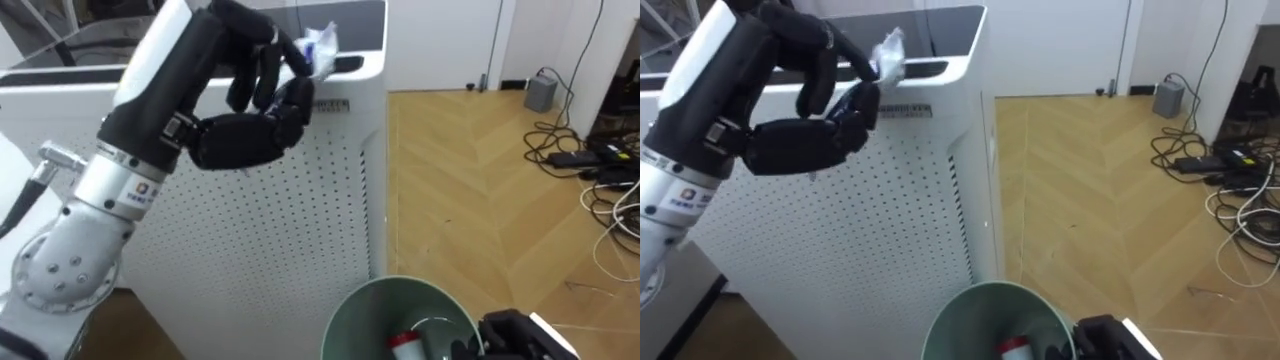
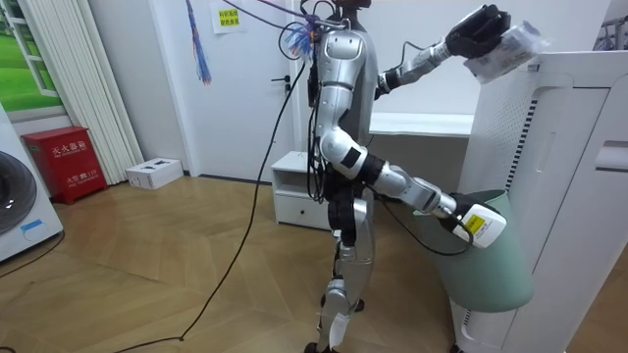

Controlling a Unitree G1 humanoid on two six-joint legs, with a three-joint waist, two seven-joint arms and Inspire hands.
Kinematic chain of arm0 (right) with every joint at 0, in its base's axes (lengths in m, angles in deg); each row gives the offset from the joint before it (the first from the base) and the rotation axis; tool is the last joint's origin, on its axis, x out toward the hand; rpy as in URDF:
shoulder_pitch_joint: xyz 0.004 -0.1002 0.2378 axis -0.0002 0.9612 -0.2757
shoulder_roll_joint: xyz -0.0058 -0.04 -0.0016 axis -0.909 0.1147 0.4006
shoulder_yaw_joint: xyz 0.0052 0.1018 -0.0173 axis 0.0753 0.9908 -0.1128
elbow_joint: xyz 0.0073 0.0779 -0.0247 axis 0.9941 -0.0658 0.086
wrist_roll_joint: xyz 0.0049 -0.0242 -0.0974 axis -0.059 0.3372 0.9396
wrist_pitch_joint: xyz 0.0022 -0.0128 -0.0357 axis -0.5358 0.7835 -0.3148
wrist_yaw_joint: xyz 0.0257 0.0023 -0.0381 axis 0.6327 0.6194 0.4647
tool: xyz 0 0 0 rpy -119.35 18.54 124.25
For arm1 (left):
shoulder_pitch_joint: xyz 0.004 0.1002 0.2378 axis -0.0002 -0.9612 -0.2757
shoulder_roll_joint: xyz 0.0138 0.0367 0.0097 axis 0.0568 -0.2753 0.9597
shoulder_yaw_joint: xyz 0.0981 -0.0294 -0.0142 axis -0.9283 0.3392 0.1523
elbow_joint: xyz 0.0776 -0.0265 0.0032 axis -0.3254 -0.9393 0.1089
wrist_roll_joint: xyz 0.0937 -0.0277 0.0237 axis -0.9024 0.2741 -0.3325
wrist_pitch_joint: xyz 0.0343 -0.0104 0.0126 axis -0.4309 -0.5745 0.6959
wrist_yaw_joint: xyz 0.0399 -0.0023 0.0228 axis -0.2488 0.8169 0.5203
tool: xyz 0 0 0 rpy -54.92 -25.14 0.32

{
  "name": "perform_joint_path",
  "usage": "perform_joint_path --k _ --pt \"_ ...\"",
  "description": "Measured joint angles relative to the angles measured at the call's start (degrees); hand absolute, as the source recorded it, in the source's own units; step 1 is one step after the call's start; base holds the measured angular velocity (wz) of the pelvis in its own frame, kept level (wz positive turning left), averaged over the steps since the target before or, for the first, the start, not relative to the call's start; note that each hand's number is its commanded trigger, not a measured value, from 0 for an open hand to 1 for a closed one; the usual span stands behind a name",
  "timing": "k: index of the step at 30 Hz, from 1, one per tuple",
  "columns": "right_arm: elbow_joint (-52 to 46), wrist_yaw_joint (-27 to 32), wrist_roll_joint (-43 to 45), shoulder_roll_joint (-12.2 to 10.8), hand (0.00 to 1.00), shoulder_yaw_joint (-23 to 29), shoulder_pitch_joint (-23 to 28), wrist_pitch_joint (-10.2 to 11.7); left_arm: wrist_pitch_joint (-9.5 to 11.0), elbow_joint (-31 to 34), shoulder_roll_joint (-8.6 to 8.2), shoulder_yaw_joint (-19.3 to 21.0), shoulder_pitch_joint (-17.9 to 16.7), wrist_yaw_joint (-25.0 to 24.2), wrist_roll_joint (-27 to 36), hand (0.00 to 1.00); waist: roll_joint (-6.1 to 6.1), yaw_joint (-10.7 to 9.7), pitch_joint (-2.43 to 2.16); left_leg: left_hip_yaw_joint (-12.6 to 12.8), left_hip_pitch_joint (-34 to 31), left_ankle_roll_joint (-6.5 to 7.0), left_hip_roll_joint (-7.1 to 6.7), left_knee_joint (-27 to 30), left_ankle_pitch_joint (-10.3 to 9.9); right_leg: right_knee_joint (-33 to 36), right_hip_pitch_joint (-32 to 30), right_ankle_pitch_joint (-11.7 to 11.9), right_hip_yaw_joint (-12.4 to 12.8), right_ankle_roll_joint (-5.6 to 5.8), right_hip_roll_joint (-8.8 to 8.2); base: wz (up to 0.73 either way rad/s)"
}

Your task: Pick garbage

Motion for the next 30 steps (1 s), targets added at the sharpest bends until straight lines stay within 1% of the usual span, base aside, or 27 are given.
perform_joint_path --k 1,4,5,10,12,15,18,20,21,23,25,27,30 --pt "0.0 0.0 0.0 0.0 1.0 0.0 0.0 0.0 0.0 0.6 0.0 0.0 -0.5 -0.8 1.4 1.0 -0.32 0.0 -0.02 0.2 0.0 0.0 -0.01 0.0 0.0 -0.1 -0.1 0.0 0.1 0.01 -0.02 -0.07" --pt "0.0 0.1 0.0 -0.3 1.0 0.0 0.0 0.0 0.0 1.4 0.0 0.0 -0.9 -2.7 2.7 1.0 -1.29 0.0 -0.47 0.3 -0.5 0.04 0.04 0.2 0.0 0.0 -0.8 0.0 0.2 0.01 0.02 -0.02" --pt "0.0 0.4 0.0 -0.3 1.0 0.0 -0.1 0.1 0.0 1.4 0.0 0.0 -0.9 -3.2 2.9 1.0 -1.38 -0.1 -0.49 0.3 -0.5 0.04 0.06 0.2 0.0 0.0 -0.7 0.1 0.2 0.03 0.04 0.0" --pt "0.0 1.7 -0.1 -0.4 1.0 0.0 -0.1 0.2 0.0 1.4 0.0 0.0 -1.0 -4.3 3.4 1.0 -1.37 0.0 -0.48 0.4 -0.6 0.04 0.15 0.2 0.0 0.1 -0.6 0.3 0.3 -0.03 0.1 -0.01" --pt "0.0 2.2 -0.3 -0.4 1.0 0.0 -0.2 0.2 0.0 1.4 0.01 0.0 -1.0 -4.7 5.1 1.0 -1.3 0.0 -0.45 0.7 -0.6 0.04 0.21 0.1 0.0 0.0 -0.7 0.3 0.4 -0.07 0.13 -0.04" --pt "0.0 3.2 -0.7 -0.4 1.0 0.0 -0.4 0.2 0.0 1.4 0.01 0.0 -1.0 -5.0 5.6 1.0 -1.23 -0.1 -0.42 0.7 -0.6 0.04 0.21 0.1 0.0 0.0 -0.7 0.4 0.4 -0.07 0.14 0.0" --pt "0.0 3.7 -0.8 -0.3 1.0 0.0 -0.7 0.2 0.0 1.4 0.0 0.0 -1.1 -5.3 7.4 1.0 -0.86 -0.1 -0.21 0.7 -0.6 0.06 0.21 0.0 0.0 -0.1 -0.7 0.4 0.6 -0.03 0.14 0.0" --pt "0.0 4.0 -0.7 -0.2 1.0 0.0 -1.1 0.2 0.0 1.5 -0.01 -0.1 -2.3 -5.5 7.7 1.0 -0.06 -0.3 0.02 0.8 -0.7 0.16 0.2 0.0 -0.1 -0.1 -1.0 0.5 0.6 0.03 0.15 0.0" --pt "0.0 4.1 -0.7 -0.2 1.0 0.0 -1.1 0.2 0.0 1.6 -0.01 -0.2 -2.7 -5.5 7.7 1.0 0.13 -0.4 0.05 0.8 -0.7 0.18 0.2 0.0 -0.1 -0.1 -1.0 0.5 0.6 0.03 0.15 0.0" --pt "0.0 4.3 -0.7 -0.1 1.0 0.0 -1.1 0.2 0.0 1.6 -0.01 -0.9 -4.0 -6.5 7.7 1.0 0.73 -0.4 -0.05 0.8 -1.2 0.19 0.22 0.0 -0.1 0.1 -1.7 0.5 0.6 0.02 0.17 0.0" --pt "0.0 4.4 -0.7 -0.1 1.0 -0.1 -1.1 0.2 0.0 1.6 -0.01 -1.1 -4.9 -6.9 7.4 1.0 0.96 -0.5 -0.09 0.9 -1.5 0.18 0.26 0.0 -0.1 0.2 -1.9 0.5 0.6 -0.02 0.18 0.0" --pt "0.0 4.4 -0.7 -0.1 1.0 -0.2 -1.1 0.2 0.0 1.6 -0.01 -1.1 -5.7 -7.5 6.2 1.0 1.0 -0.6 -0.12 1.0 -1.5 0.19 0.25 0.0 -0.1 0.2 -2.0 0.5 0.6 -0.02 0.15 0.0" --pt "-0.2 4.4 -0.7 -0.1 1.0 -0.2 -1.2 0.2 0.0 1.6 0.01 -1.7 -6.3 -7.7 6.3 1.0 0.91 -0.6 -0.07 1.0 -1.9 0.19 0.23 0.0 -0.1 0.2 -2.5 0.5 0.6 -0.02 0.1 0.0"
